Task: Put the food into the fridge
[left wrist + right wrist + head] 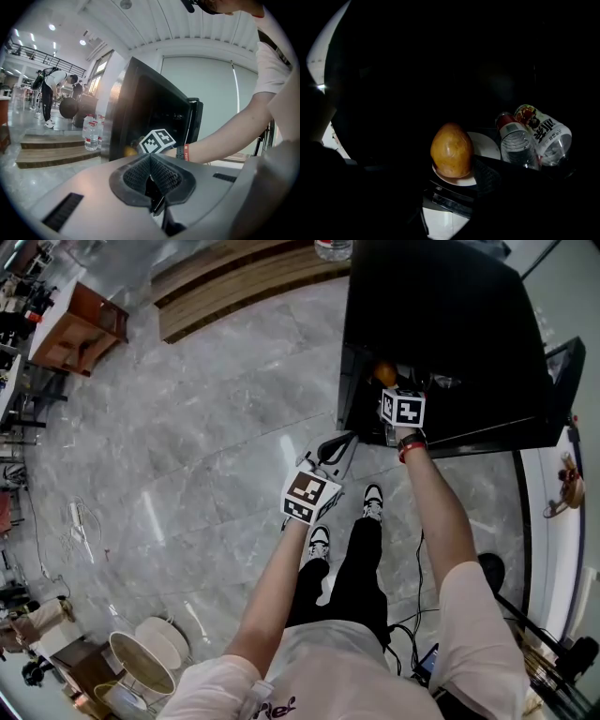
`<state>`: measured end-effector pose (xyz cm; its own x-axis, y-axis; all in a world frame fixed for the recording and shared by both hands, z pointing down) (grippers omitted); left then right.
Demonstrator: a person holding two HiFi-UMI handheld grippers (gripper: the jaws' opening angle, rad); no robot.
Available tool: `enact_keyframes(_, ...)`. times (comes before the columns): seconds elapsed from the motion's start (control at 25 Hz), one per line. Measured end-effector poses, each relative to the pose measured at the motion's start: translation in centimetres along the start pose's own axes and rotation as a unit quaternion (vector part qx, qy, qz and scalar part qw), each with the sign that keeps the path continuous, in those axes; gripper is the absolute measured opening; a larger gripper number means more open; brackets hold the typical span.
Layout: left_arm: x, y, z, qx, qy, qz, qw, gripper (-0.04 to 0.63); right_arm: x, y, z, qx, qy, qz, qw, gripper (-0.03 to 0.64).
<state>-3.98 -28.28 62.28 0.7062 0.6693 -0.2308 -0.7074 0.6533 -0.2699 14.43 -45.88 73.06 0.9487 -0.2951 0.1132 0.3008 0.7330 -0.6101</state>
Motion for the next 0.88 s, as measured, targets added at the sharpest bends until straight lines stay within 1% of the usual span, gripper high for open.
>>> enact_keyframes(0.12, 0.0, -0.2, 0.5, -0.003, 0.004, 0.001, 1.0, 0.018, 0.3, -0.7, 0.2, -0.012, -0.006, 0.002, 1.0, 0.288)
enact_keyframes(0.32, 0.2, -0.6, 0.8, -0.004, 0.005, 0.001, 1.0, 0.018, 0.6, -1.4, 0.2, -0.014, 0.006, -0.002, 1.0, 0.285)
enact_keyframes(0.44, 0.4, -0.3, 0.8, -0.006, 0.003, 0.0, 1.0, 0.018, 0.8, -1.1, 0.3, -0.017, 0.0, -0.002, 1.0, 0.287)
enact_keyframes(0.52, 0.4, 0.0, 0.6, -0.007, 0.005, -0.014, 0.9999, 0.018, 0.8, -0.7, 0.3, -0.015, -0.002, -0.005, 1.0, 0.296)
enact_keyframes(0.68, -0.3, 0.8, 0.1, -0.002, 0.022, -0.059, 0.998, 0.018, 0.7, 0.5, 0.2, -0.006, 0.006, -0.003, 1.0, 0.317)
enact_keyframes(0.76, -0.4, 1.0, -0.3, -0.001, 0.02, -0.065, 0.9977, 0.018, 0.6, 1.1, 0.1, -0.001, 0.002, -0.009, 1.0, 0.322)
enact_keyframes(0.88, -0.2, 1.0, -0.7, -0.001, 0.016, -0.063, 0.9979, 0.018, 0.9, 1.9, 0.2, 0.001, -0.006, -0.01, 1.0, 0.322)
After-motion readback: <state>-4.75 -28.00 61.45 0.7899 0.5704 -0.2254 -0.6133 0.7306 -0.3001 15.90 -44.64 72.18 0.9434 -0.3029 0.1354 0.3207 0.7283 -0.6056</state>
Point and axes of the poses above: the fingertips, and each gripper's own axes: y backward along the fingers, x to its right, z out of its underside, the point moved 9 cm from there along y, backward along the fingers, and after that the axes turned 2 degrees about y, right-handed, at the moved point
